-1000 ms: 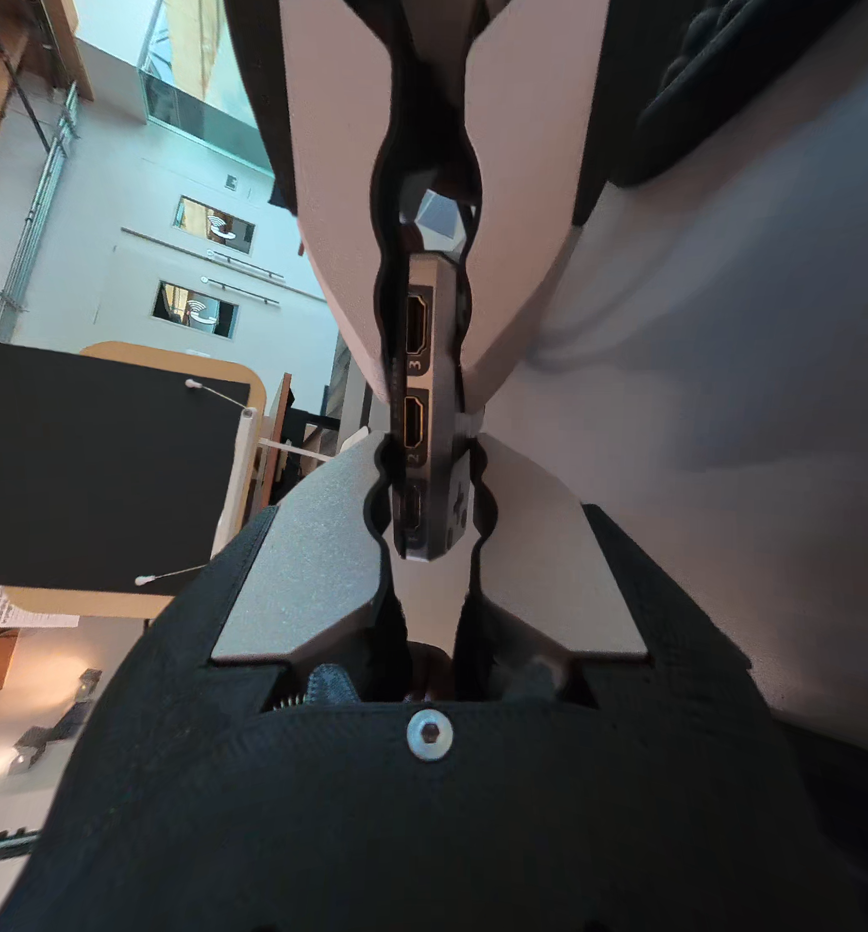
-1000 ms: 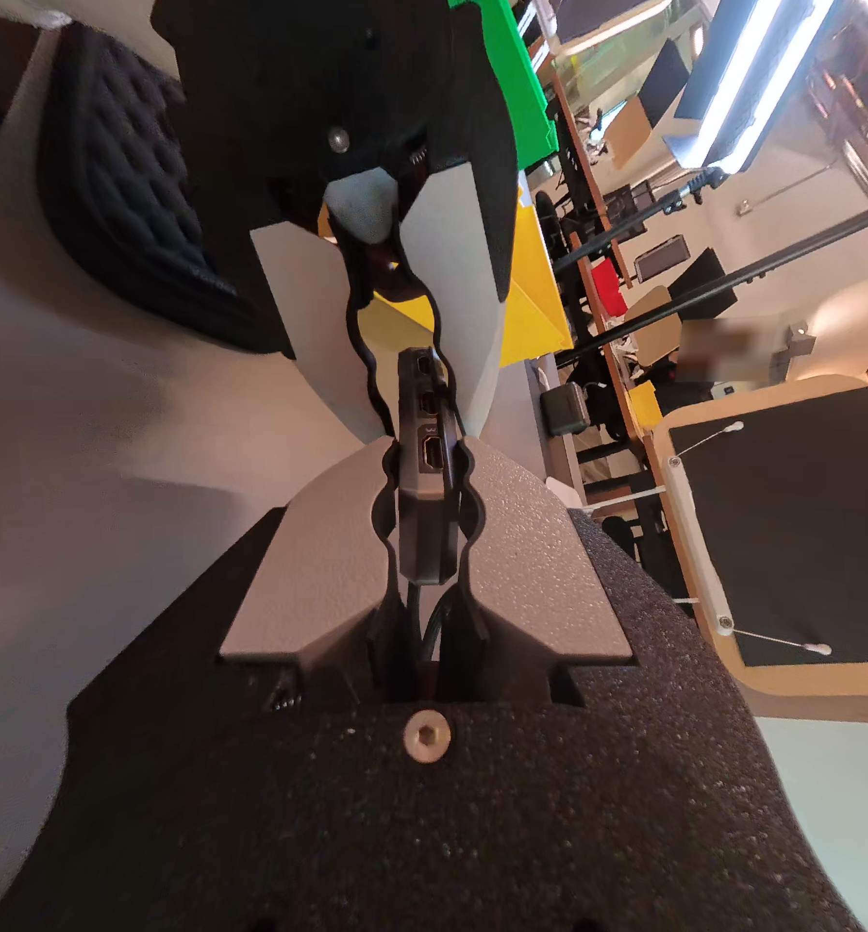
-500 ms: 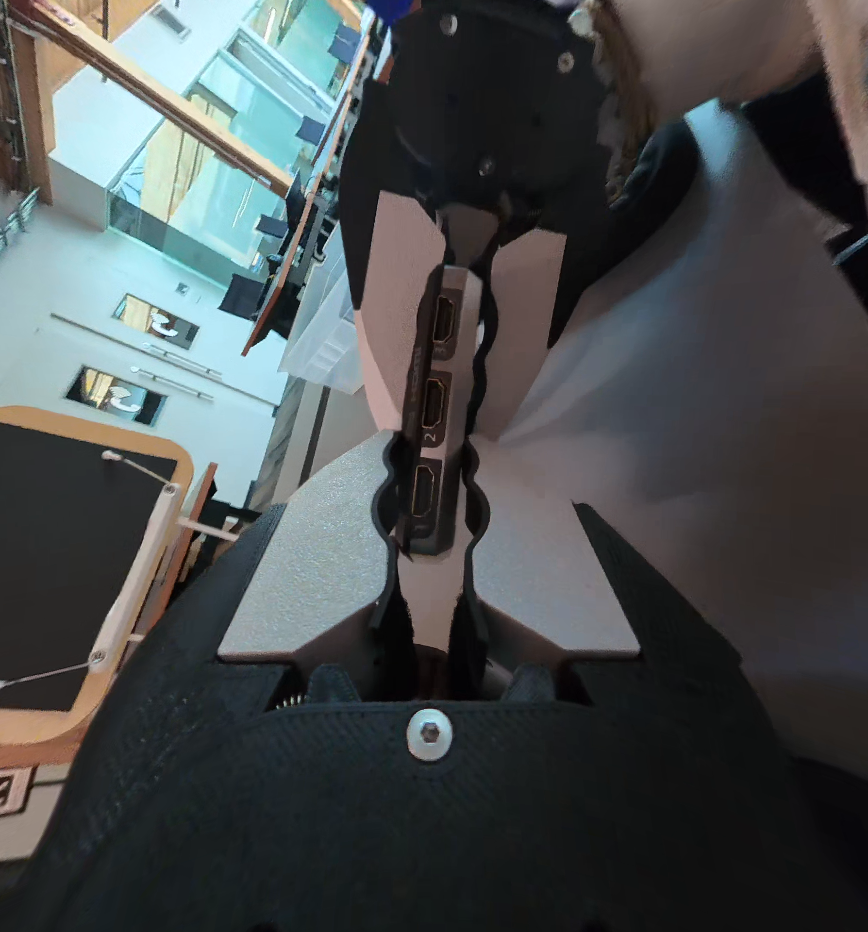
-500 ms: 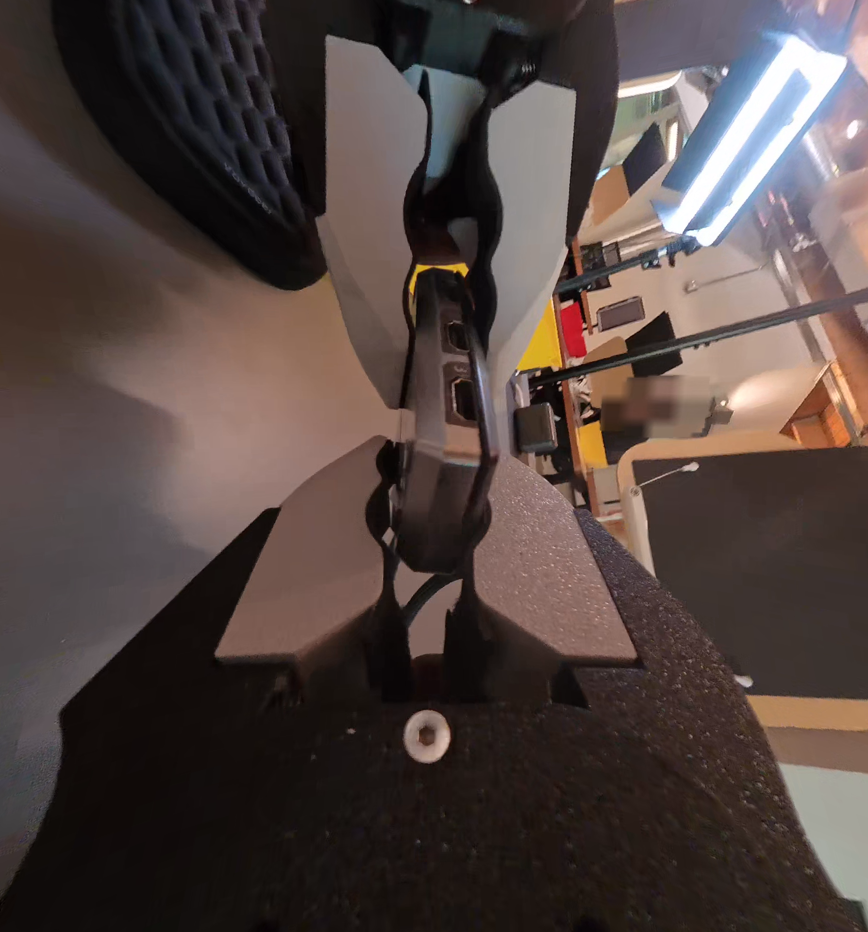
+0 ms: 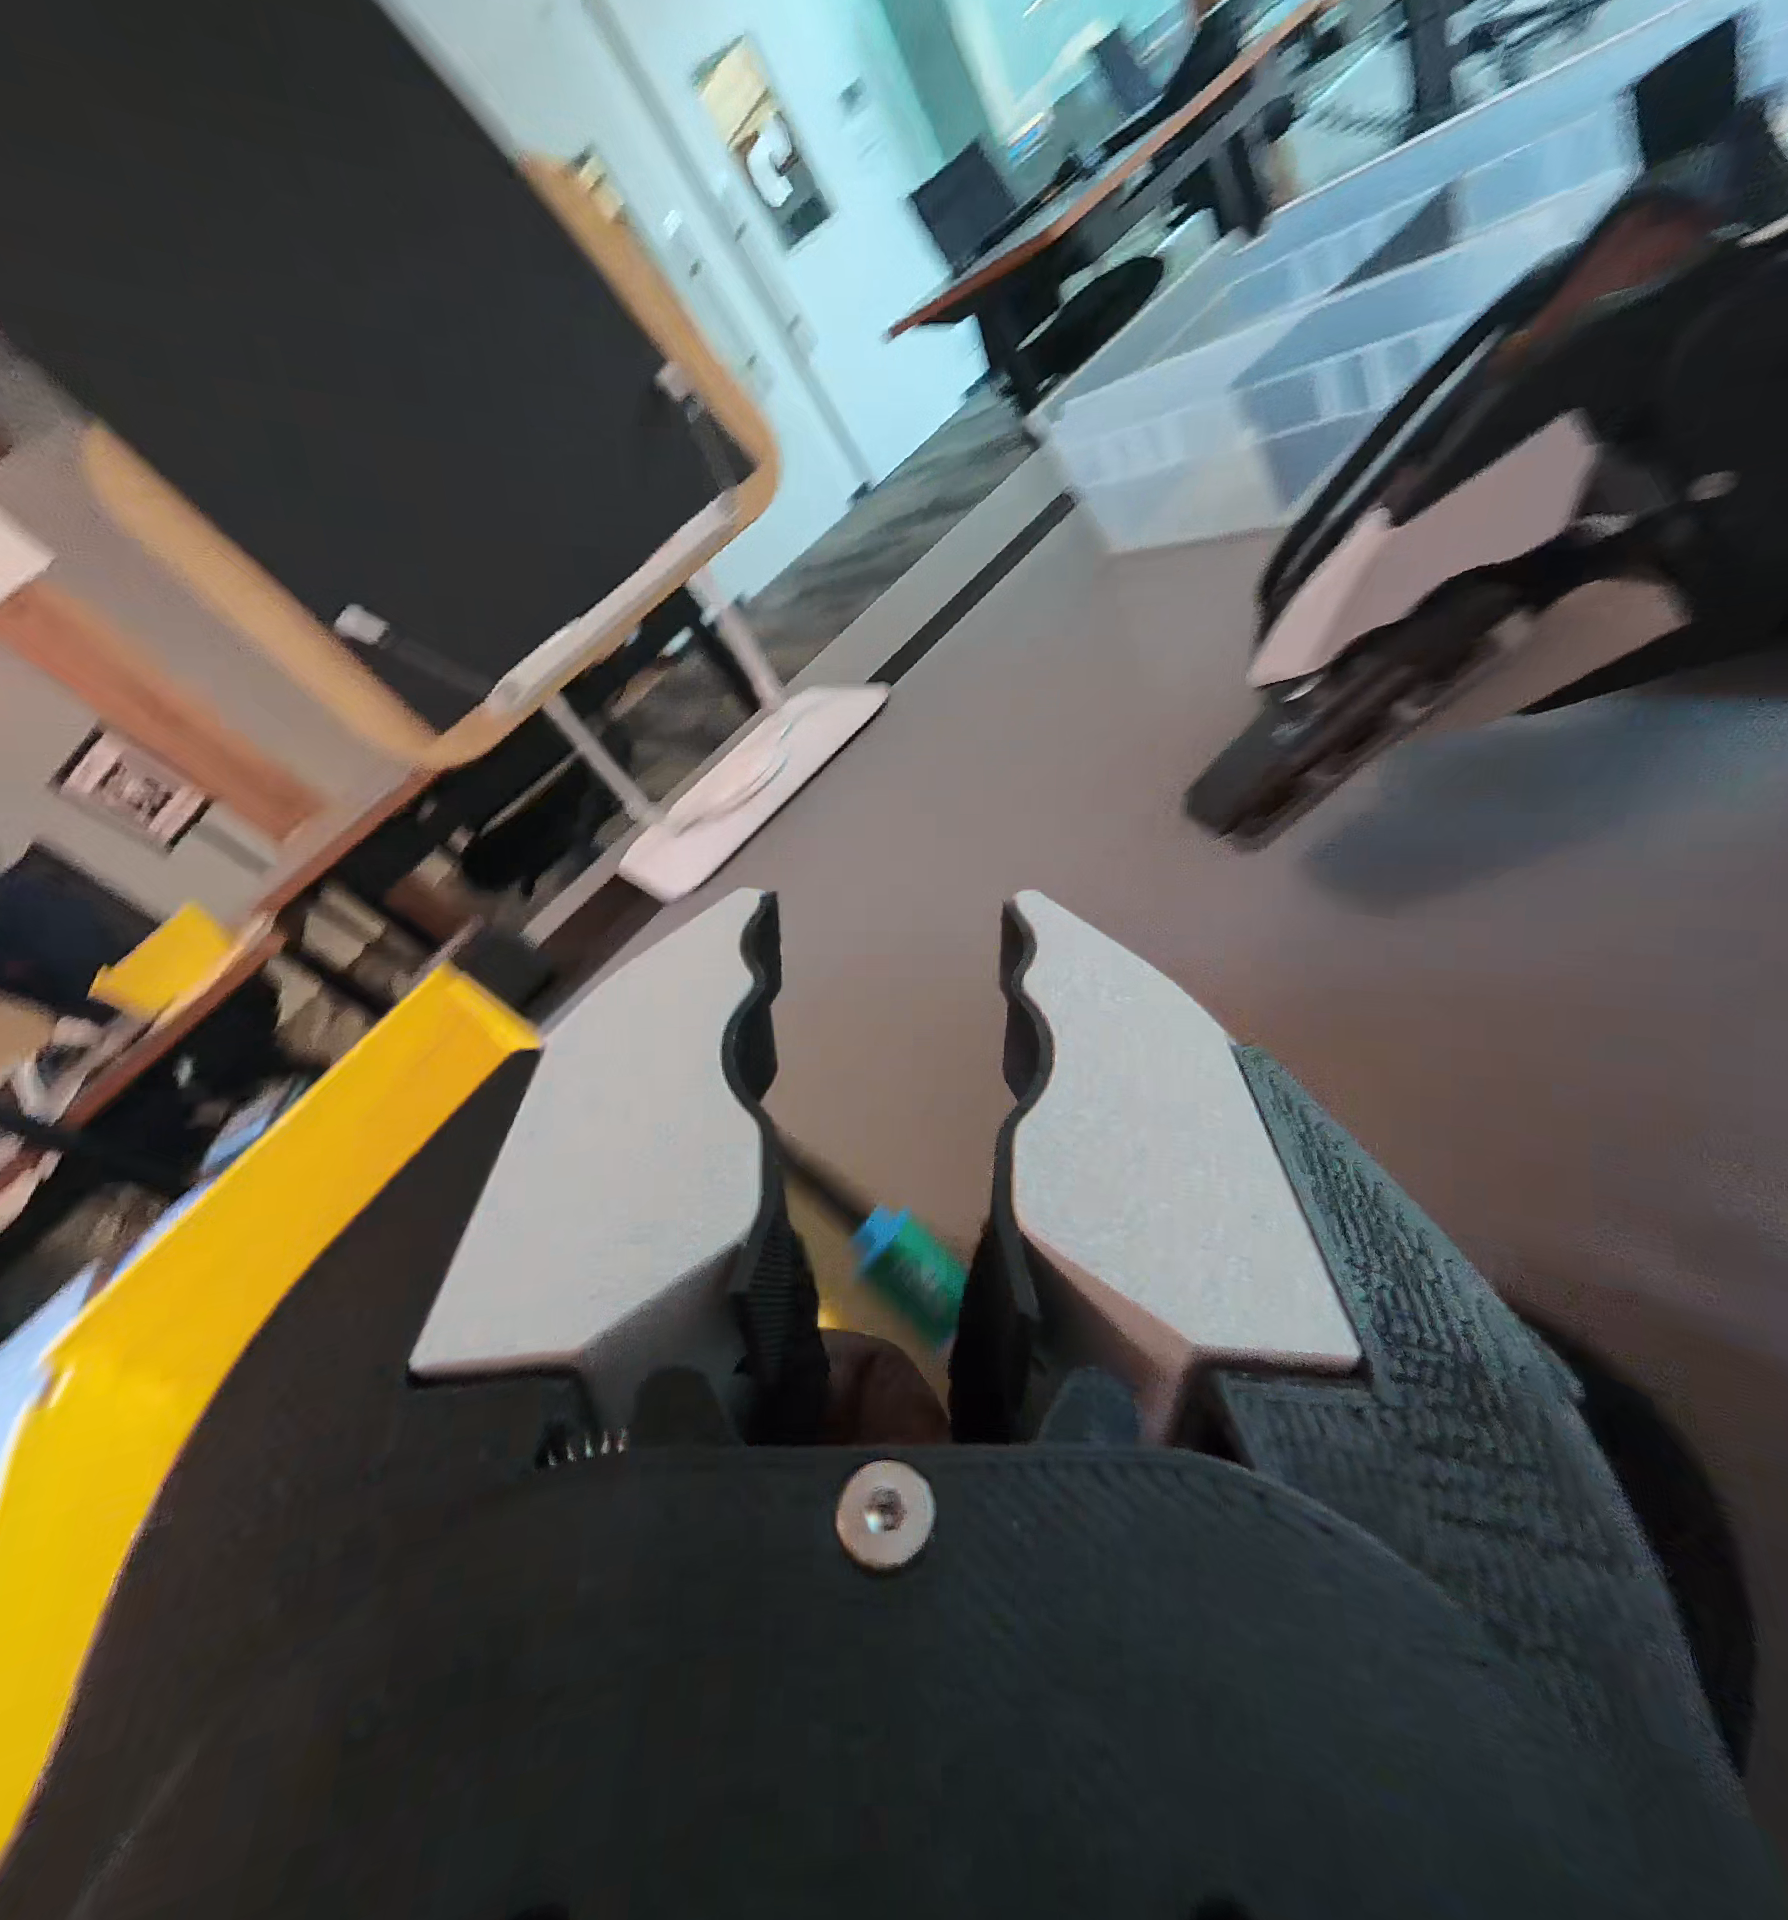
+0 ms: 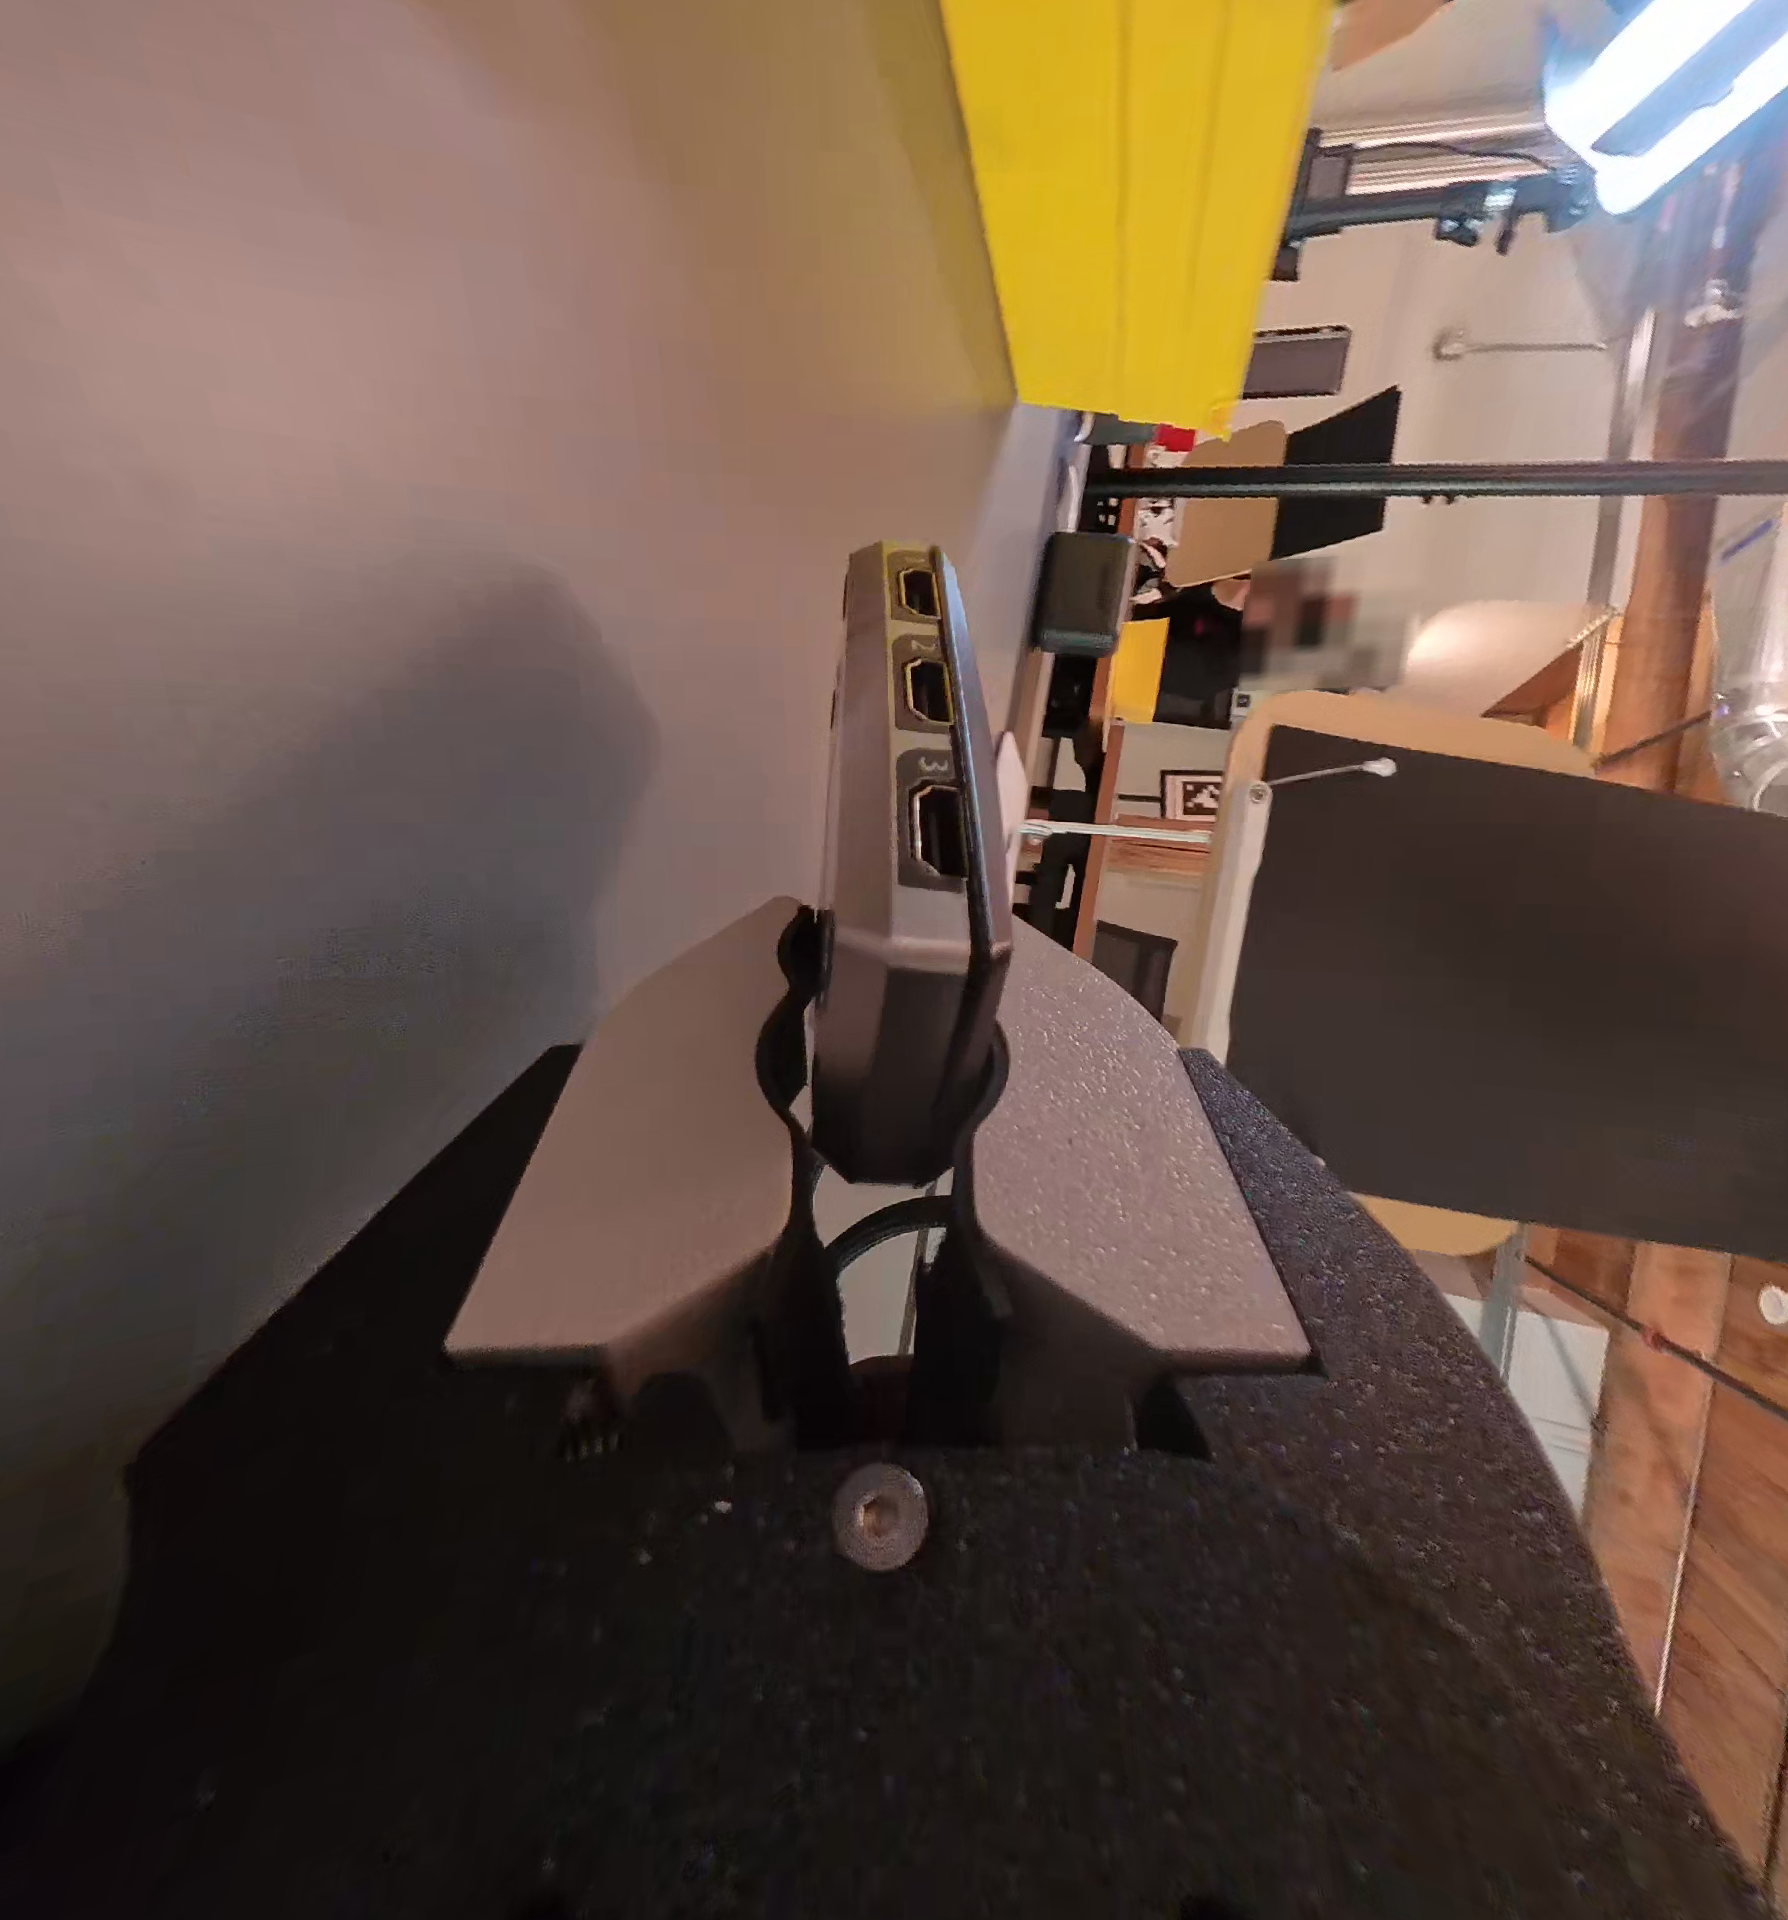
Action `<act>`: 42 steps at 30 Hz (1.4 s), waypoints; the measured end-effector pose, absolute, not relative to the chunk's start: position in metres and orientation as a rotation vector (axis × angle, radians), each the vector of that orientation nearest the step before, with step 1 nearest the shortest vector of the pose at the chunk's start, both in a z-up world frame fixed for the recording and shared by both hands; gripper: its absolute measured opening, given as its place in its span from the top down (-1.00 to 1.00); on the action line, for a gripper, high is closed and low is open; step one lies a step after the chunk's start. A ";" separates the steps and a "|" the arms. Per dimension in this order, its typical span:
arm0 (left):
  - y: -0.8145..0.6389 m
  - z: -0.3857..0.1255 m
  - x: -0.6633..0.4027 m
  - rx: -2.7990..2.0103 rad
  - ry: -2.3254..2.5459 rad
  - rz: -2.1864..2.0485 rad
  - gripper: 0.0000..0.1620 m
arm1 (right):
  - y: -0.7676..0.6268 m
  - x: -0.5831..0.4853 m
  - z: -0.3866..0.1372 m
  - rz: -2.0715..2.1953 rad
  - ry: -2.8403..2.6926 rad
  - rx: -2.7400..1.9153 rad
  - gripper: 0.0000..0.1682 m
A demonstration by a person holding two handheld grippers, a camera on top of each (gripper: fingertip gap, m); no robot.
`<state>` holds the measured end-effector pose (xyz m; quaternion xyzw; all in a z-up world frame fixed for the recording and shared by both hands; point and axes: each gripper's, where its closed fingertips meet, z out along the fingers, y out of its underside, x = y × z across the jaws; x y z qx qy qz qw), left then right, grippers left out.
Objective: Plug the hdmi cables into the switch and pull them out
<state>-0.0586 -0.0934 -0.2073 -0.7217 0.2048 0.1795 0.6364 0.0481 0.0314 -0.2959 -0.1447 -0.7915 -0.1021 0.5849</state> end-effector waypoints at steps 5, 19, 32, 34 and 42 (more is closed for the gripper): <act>-0.136 -0.221 -0.128 -1.862 0.269 0.513 0.50 | 0.032 0.055 -0.325 -0.223 -2.018 -0.372 0.68; -0.132 -0.310 -0.098 -2.278 0.107 -0.039 0.38 | 0.031 0.054 -0.323 -0.172 -2.003 -0.393 0.71; -0.103 -0.288 -0.081 -2.080 -0.006 -0.284 0.76 | 0.017 0.103 -0.328 0.089 -2.334 -0.724 0.40; -0.102 -0.282 -0.076 -2.034 -0.003 -0.323 0.77 | 0.010 0.112 -0.329 0.179 -2.389 -0.799 0.30; -0.094 -0.260 -0.066 -1.877 -0.006 -0.401 0.77 | -0.009 0.106 -0.287 0.610 -2.193 -1.030 0.25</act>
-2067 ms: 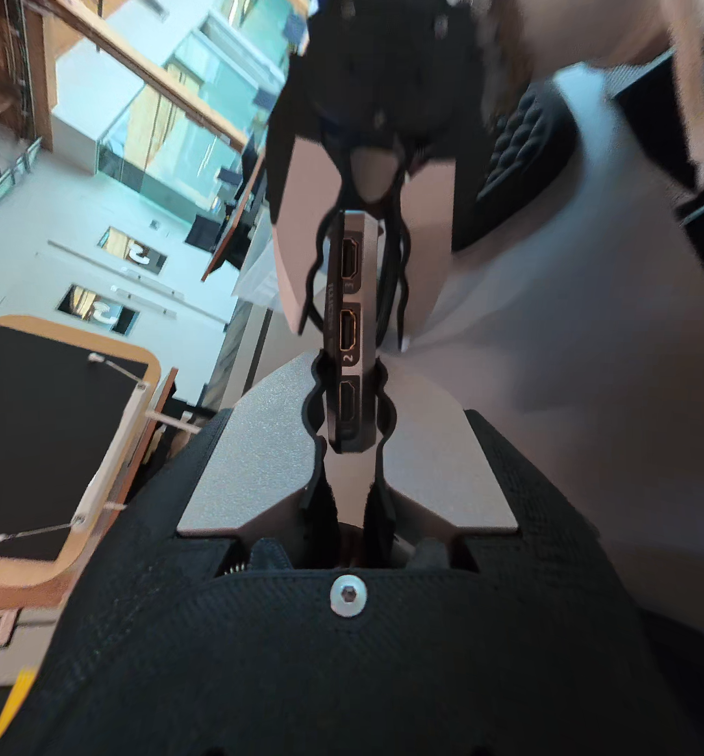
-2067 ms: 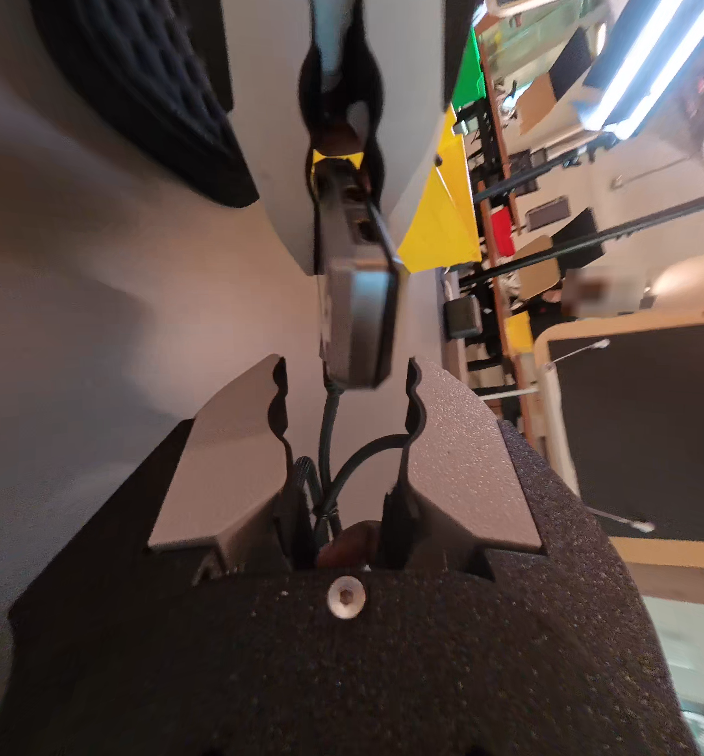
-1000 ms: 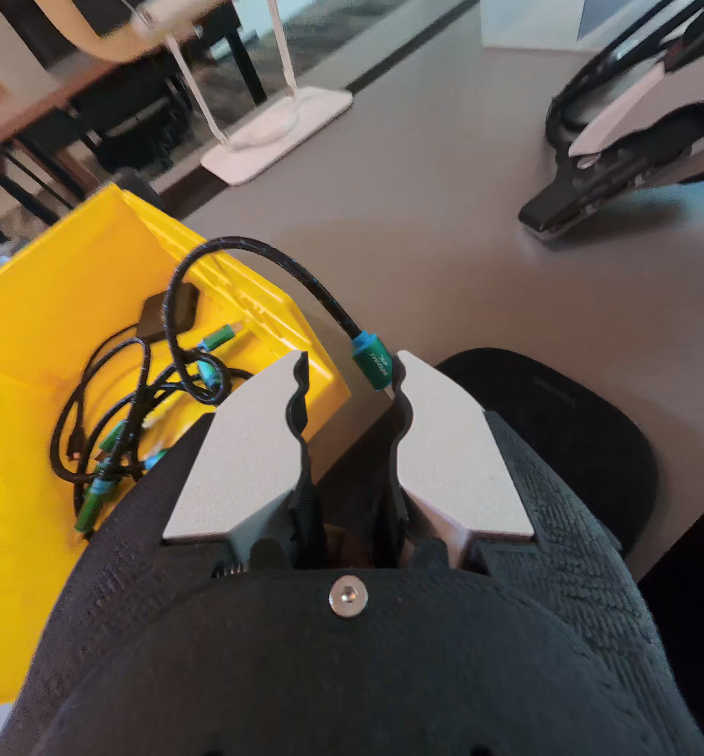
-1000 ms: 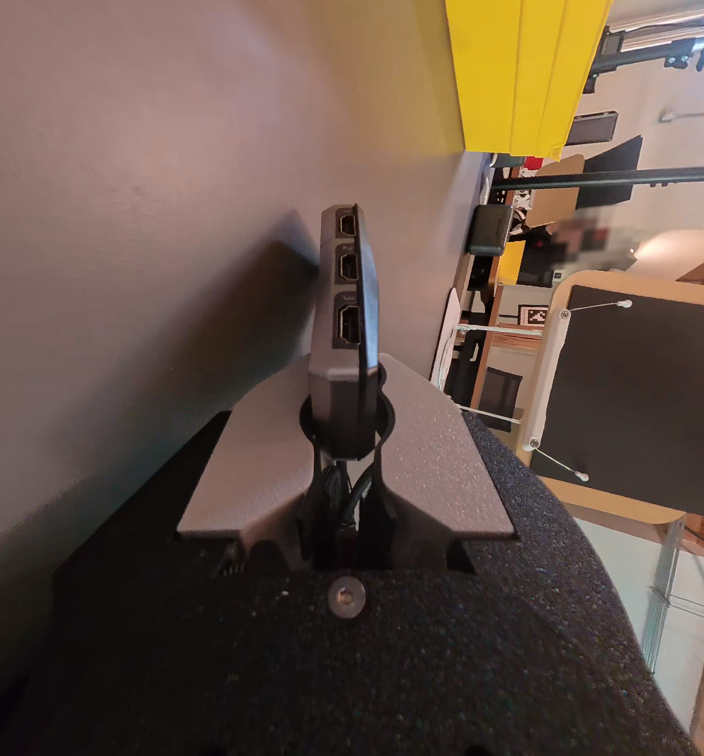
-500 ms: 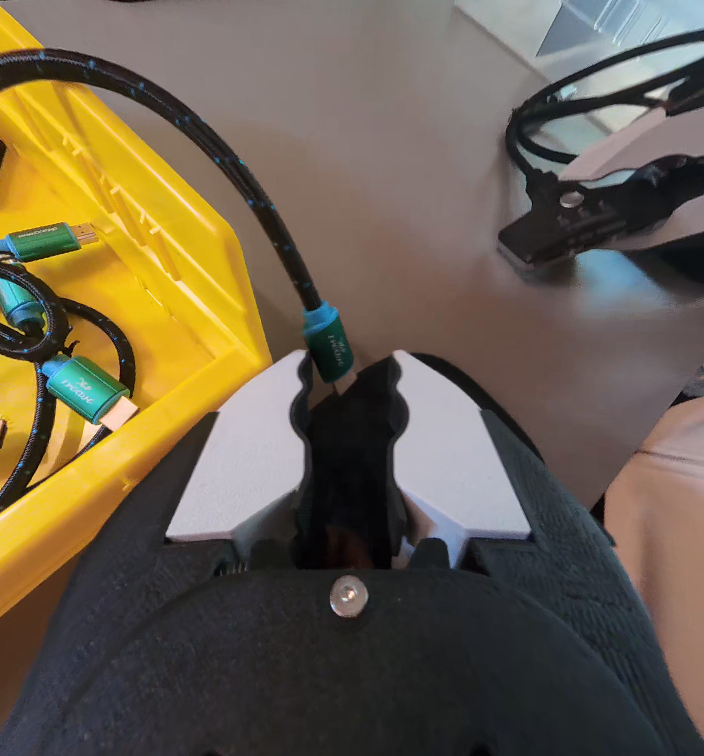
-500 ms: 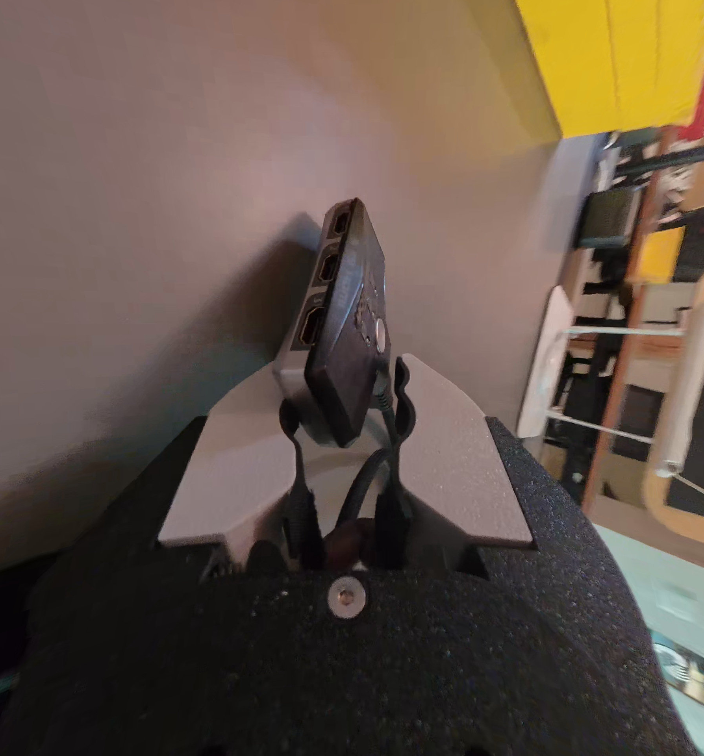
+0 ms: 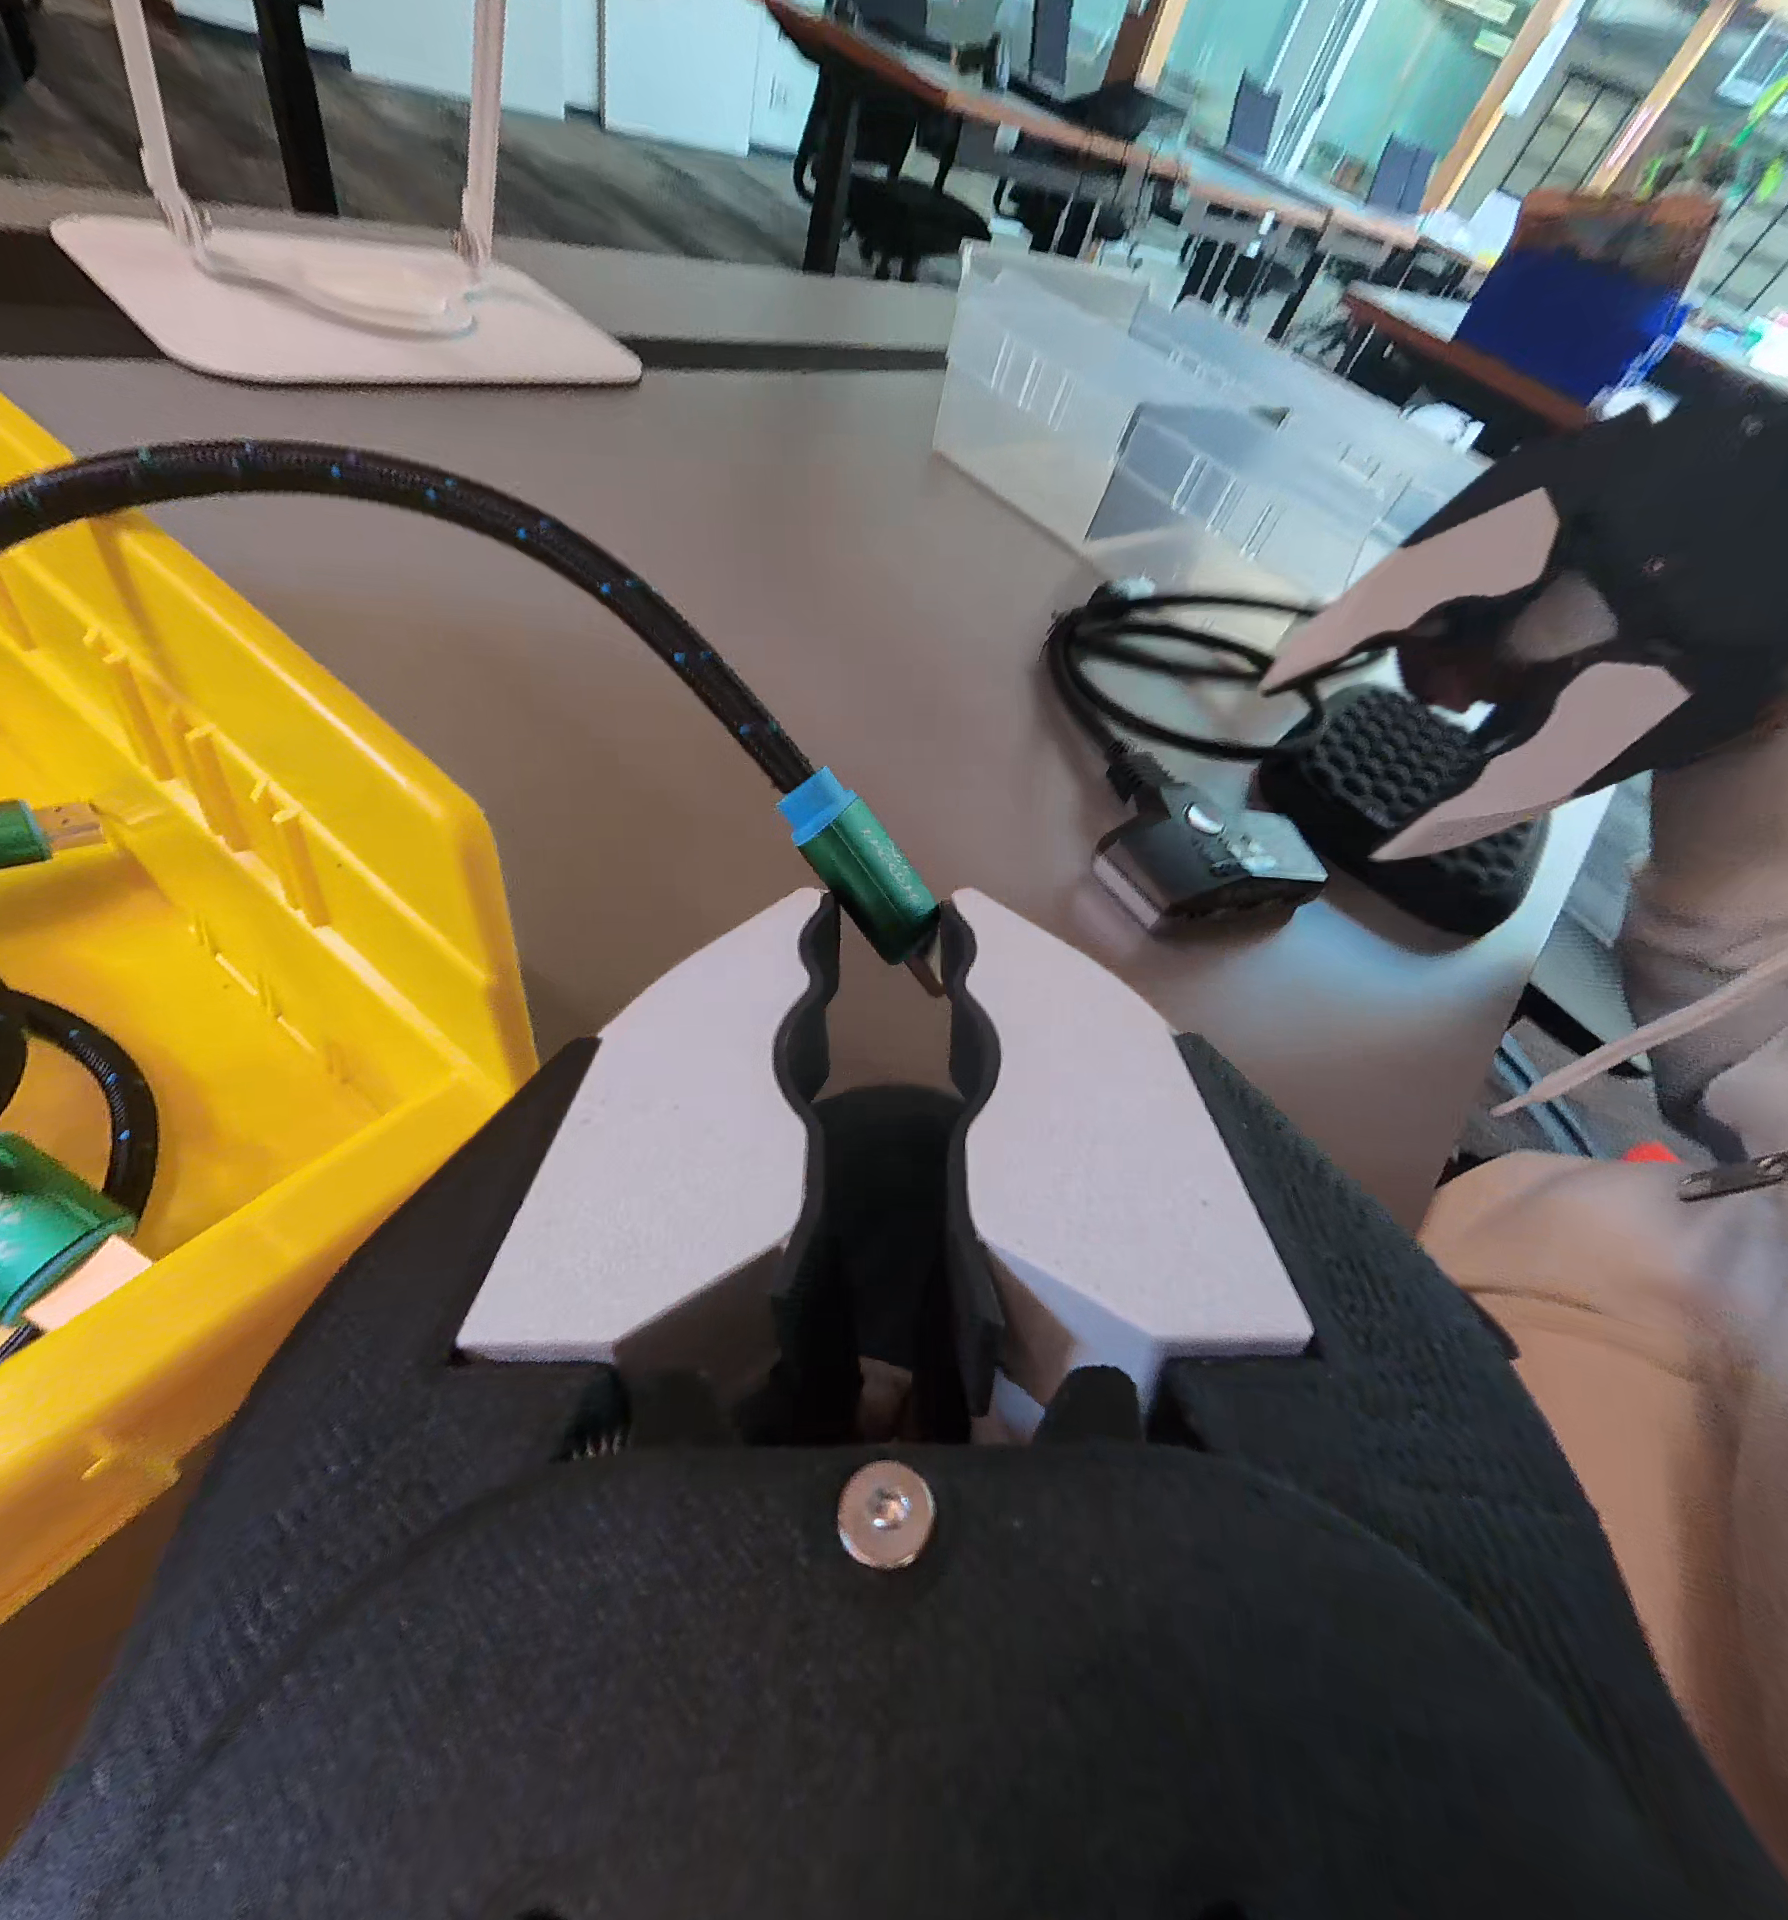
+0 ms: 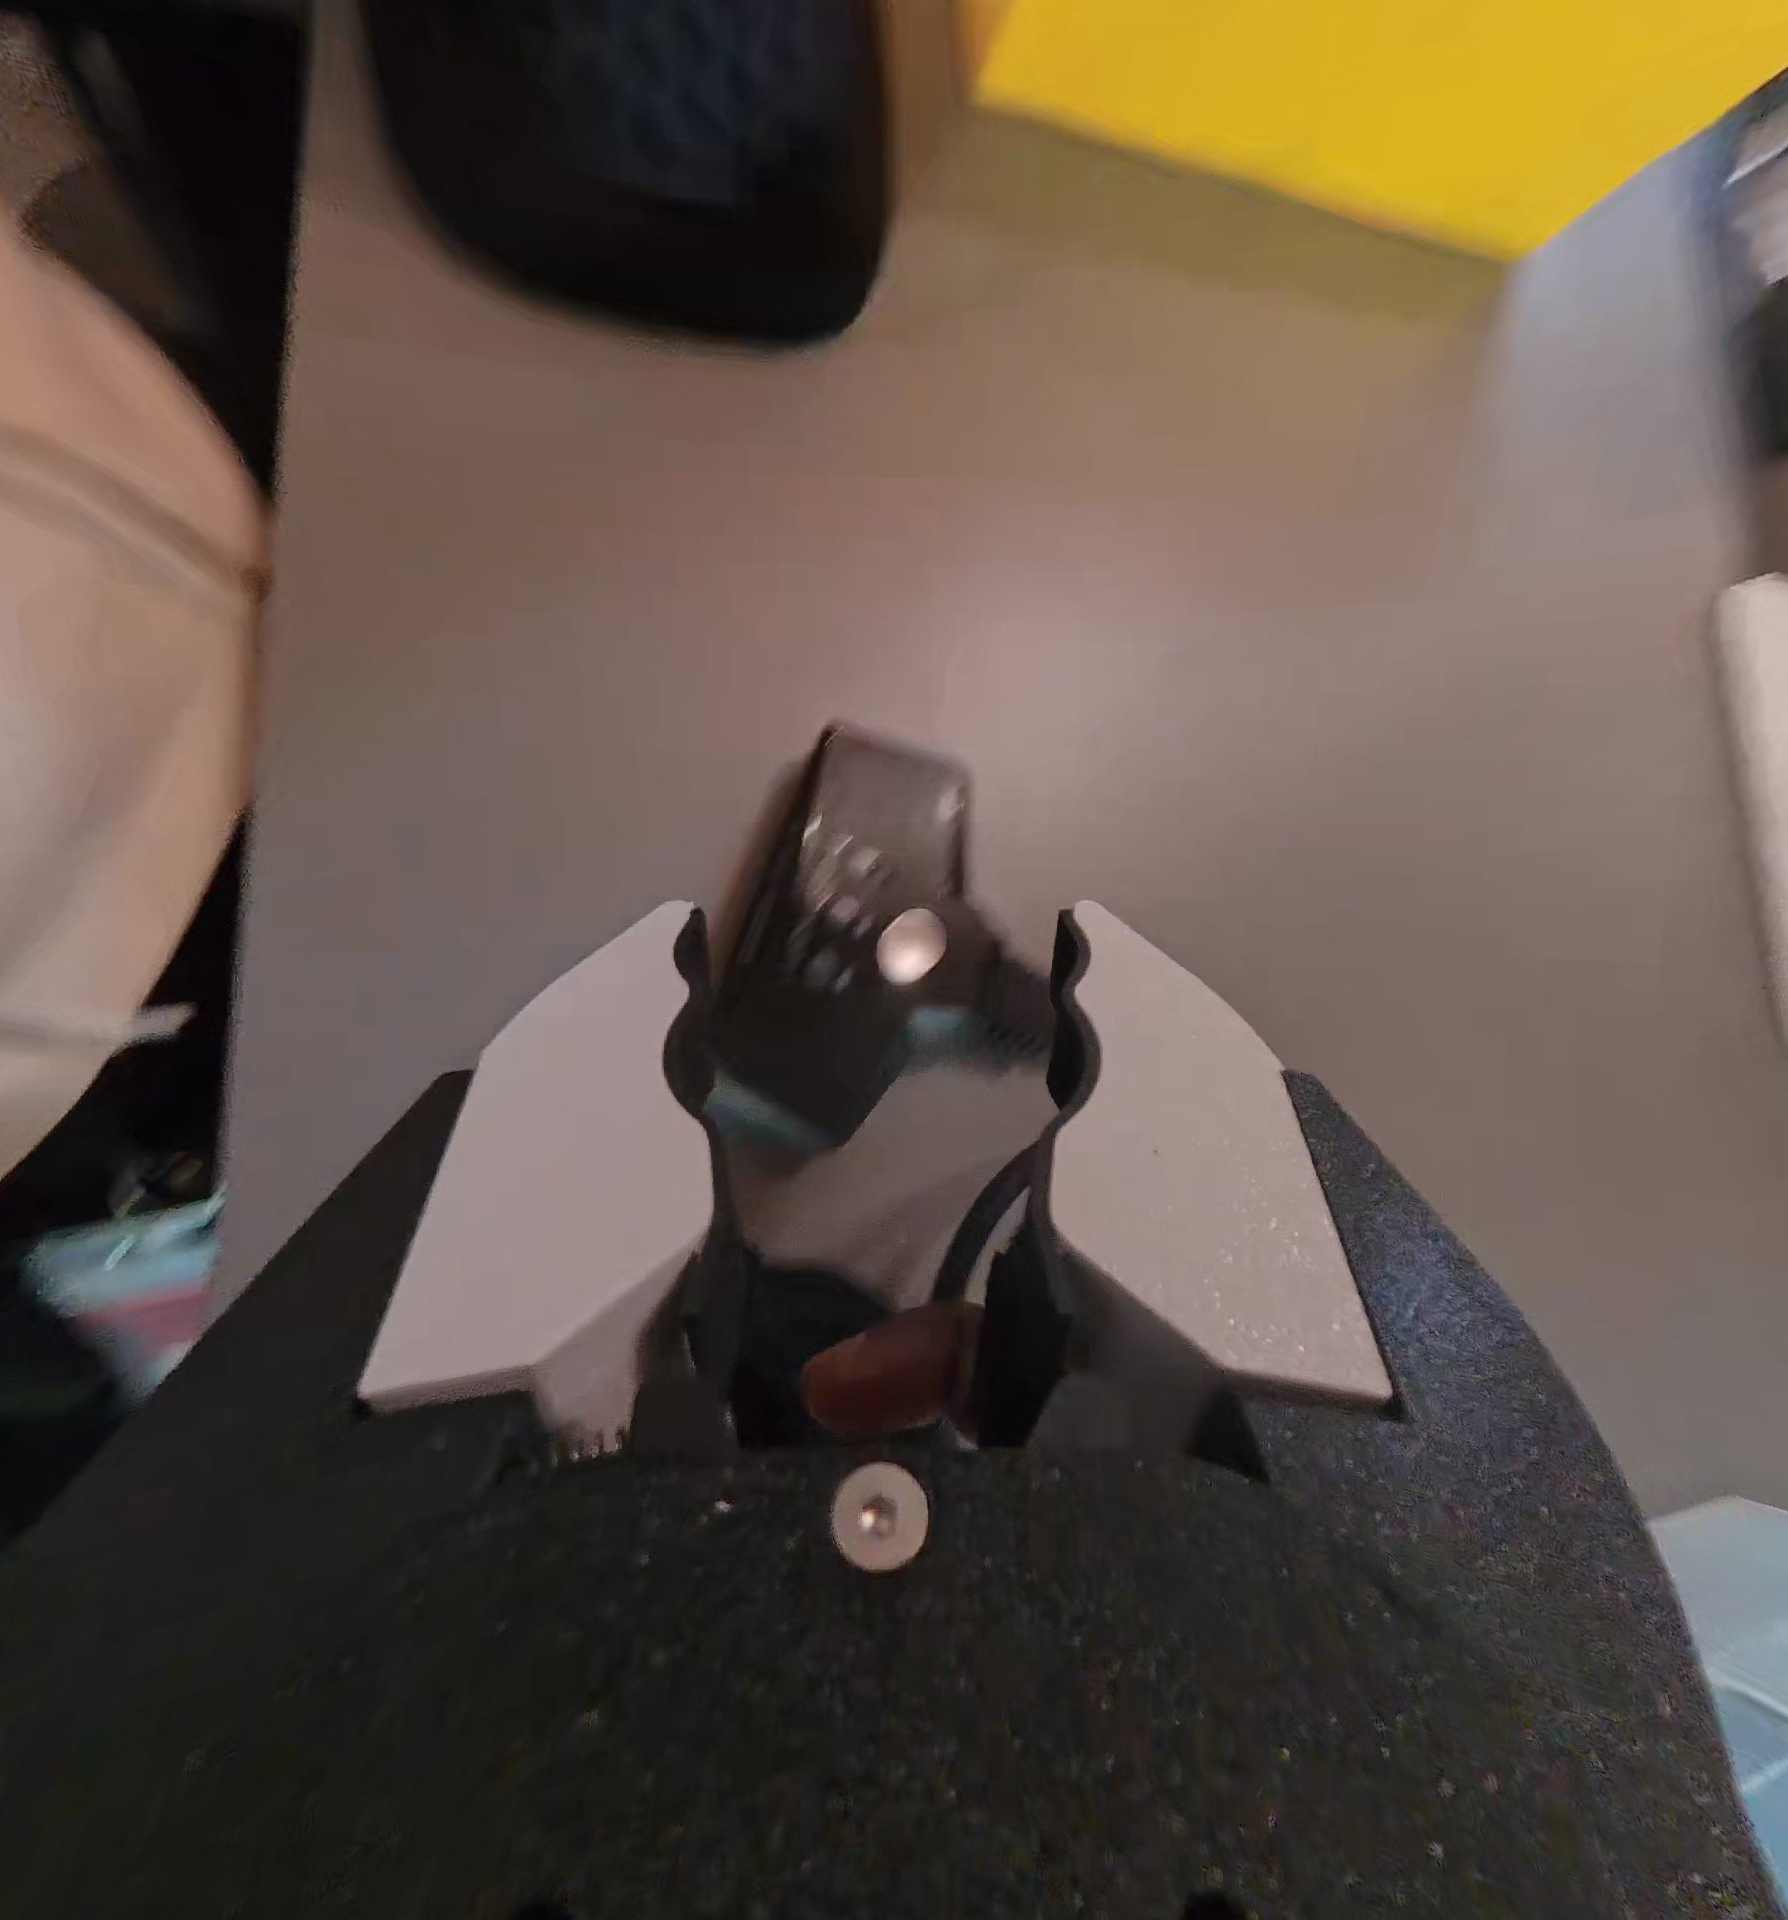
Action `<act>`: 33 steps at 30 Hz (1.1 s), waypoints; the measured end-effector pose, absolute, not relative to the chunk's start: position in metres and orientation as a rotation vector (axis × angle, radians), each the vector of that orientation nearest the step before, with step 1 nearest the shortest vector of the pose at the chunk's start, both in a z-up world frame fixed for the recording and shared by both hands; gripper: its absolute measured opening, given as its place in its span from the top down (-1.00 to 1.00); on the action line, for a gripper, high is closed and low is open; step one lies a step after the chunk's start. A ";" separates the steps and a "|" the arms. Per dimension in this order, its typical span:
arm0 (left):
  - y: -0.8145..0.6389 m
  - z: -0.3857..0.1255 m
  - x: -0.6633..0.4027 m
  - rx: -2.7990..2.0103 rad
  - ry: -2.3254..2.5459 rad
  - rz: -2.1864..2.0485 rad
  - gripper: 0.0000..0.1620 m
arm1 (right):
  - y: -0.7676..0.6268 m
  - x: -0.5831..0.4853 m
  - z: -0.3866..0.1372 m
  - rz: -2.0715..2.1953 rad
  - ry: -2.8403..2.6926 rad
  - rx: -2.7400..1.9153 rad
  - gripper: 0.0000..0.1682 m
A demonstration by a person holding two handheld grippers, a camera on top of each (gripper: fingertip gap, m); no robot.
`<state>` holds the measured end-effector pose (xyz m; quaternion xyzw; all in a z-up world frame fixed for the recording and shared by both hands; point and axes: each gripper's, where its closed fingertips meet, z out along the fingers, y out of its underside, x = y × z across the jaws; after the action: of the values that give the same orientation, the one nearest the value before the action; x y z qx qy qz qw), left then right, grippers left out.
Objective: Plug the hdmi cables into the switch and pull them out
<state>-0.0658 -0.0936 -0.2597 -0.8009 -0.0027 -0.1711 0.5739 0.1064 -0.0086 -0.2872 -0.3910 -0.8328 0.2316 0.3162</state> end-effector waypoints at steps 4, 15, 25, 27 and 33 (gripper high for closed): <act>-0.088 -0.245 -0.059 -1.759 0.010 -0.413 0.77 | -0.039 0.041 -0.240 0.984 -1.791 -1.089 0.30; -0.090 -0.236 -0.058 -1.676 0.064 -0.323 0.75 | -0.107 -0.084 -0.230 1.946 -1.409 -1.596 0.75; -0.125 -0.218 -0.091 -1.592 0.145 -0.097 0.57 | -0.105 -0.079 -0.132 1.747 -1.364 -0.954 0.86; -0.132 -0.210 -0.104 -1.573 0.149 0.039 0.57 | -0.104 -0.064 -0.108 1.732 -1.326 -0.834 0.86; -0.152 -0.158 -0.112 -1.381 0.200 0.382 0.43 | -0.098 -0.013 -0.071 1.784 -1.364 -0.720 0.86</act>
<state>-0.1120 -0.1521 -0.1579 -0.6317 0.0917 0.1746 0.7498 -0.0132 -0.0980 -0.0708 -0.2823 -0.5344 0.6994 0.3816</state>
